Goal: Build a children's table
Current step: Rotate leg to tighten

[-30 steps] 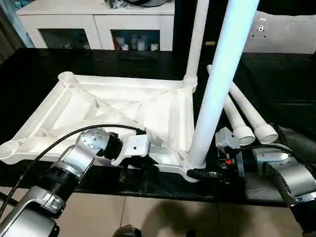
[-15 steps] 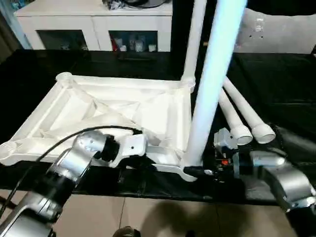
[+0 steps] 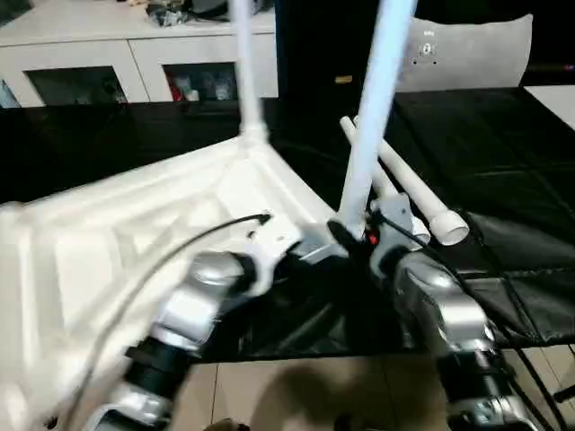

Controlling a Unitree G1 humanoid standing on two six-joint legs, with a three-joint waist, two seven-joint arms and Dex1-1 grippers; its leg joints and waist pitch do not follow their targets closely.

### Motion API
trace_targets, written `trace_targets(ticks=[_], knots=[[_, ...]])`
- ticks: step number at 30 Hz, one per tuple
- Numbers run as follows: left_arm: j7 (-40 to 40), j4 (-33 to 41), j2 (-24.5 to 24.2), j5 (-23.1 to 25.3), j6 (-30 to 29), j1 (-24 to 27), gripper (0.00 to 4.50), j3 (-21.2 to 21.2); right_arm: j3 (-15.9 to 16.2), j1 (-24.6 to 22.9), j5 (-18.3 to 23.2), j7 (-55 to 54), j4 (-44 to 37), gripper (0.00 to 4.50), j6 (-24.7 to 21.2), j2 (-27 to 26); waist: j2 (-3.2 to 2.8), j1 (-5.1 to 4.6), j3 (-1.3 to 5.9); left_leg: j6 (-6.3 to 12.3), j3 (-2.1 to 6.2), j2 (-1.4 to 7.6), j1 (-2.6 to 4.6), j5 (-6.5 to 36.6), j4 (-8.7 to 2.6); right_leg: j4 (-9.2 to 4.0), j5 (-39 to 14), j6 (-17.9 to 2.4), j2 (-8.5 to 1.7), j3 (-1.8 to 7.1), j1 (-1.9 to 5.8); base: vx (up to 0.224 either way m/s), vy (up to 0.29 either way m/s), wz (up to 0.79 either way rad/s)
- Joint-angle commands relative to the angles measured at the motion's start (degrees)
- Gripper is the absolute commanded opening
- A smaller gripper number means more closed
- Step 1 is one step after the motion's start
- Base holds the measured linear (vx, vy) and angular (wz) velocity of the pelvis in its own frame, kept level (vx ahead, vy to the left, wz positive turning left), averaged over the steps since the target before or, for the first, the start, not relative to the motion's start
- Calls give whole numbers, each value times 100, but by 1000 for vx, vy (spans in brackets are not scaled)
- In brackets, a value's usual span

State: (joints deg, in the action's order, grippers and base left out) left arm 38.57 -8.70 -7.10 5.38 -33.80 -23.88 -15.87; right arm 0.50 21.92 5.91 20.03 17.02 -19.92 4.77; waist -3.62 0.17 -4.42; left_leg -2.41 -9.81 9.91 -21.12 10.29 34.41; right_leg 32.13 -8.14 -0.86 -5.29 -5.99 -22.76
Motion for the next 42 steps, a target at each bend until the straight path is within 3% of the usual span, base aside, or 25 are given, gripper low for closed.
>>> trace_targets(ticks=[1, 4, 5, 7, 11, 15, 17, 24, 25, 28, 33, 34, 37, 42], knots=[[-433, 419, 370, -34, 167, -180, 0, -42, 559, -105, 84, 321, 73, 342, -3, -391, 69, 7, 364, 206, 176, 206, 86, 2277, -436, -589, -3410, -336, -331, 144, 191, 0, 0, 0], [-310, 417, 211, -28, 252, -159, 0, -69, 578, -222, -22, 538, -69, 352, 264, -86, 56, 43, 401, 274, 162, 239, 33, 1987, -459, -491, -2751, -566, -331, 211, 215, 0, 0, 0], [-271, 413, 152, -22, 276, -155, 0, -44, 536, -255, -34, 620, -78, 379, 384, 11, 35, 65, 414, 308, 157, 249, 17, 1849, -461, -452, -2467, -677, -333, 233, 235, 0, 0, 0], [-255, 418, 121, -15, 279, -152, 0, -27, 499, -271, -39, 654, -71, 390, 456, 58, 54, 71, 425, 379, 138, 248, -5, 1695, -449, -405, -2122, -850, -335, 254, 255, 0, 0, 0], [138, 267, -300, -67, 587, -180, 0, -49, 314, -403, 189, 1342, -299, 432, 832, 598, 40, 113, 441, 544, 111, 242, -27, 1394, -420, -368, -1827, -1000, -341, 268, 294, 0, 0, 0], [708, 100, -689, -117, 981, -205, 0, -108, 208, -493, 434, 2226, -552, 446, 950, 1141, 51, 149, 439, 640, 99, 250, -33, 1296, -404, -345, -1813, -1047, -337, 274, 283, 0, 0, 0], [1392, -34, -1087, -226, 1421, -192, 0, -223, 197, -513, 598, 3031, -697, 446, 963, 1685, 46, 185, 441, 658, 101, 235, -15, 1340, -391, -362, -1947, -1042, -325, 263, 279, 0, 0, 0], [2763, -189, -1754, -528, 2170, -152, 0, -539, 447, -521, 647, 4104, -812, 446, 1175, 2488, 33, 331, 410, 481, 101, 299, 47, 1633, -437, -356, -2326, -996, -337, 296, 235, 0, 0, 0], [3109, -288, -1927, -531, 2500, -189, 0, -644, 510, -520, 717, 4426, -854, 446, 1202, 2627, 36, 348, 408, 466, 95, 303, 62, 1684, -440, -358, -2321, -1016, -330, 304, 219, 0, 0, 0], [3390, -441, -2070, -523, 2739, -269, 0, -712, 588, -514, 832, 4754, -914, 446, 1103, 2753, 19, 382, 400, 439, 101, 319, 63, 1821, -455, -338, -2271, -1056, -325, 307, 223, 0, 0, 0], [3903, -797, -2206, -546, 3199, -478, 0, -823, 915, -540, 906, 5425, -1024, 446, 935, 2963, 48, 415, 393, 351, 105, 319, 58, 1891, -464, -351, -2535, -1000, -361, 321, 240, 0, 0, 0], [3919, -820, -2209, -545, 3228, -491, 0, -829, 933, -541, 904, 5446, -1025, 417, 936, 2966, 47, 422, 398, 343, 107, 323, 63, 1876, -464, -353, -2533, -996, -362, 322, 235, 0, 0, 0], [4099, -1159, -2213, -504, 3592, -679, 0, -908, 1143, -525, 849, 5583, -992, 397, 988, 2944, 66, 442, 392, 345, 99, 312, 69, 1869, -457, -370, -2695, -952, -369, 323, 224, 0, 0, 0], [4167, -1326, -2172, -501, 3745, -768, 0, -934, 1170, -428, 860, 5556, -912, 362, 930, 2830, 67, 457, 395, 315, 107, 322, 64, 1831, -464, -362, -2644, -958, -369, 321, 221, 0, 0, 0]])
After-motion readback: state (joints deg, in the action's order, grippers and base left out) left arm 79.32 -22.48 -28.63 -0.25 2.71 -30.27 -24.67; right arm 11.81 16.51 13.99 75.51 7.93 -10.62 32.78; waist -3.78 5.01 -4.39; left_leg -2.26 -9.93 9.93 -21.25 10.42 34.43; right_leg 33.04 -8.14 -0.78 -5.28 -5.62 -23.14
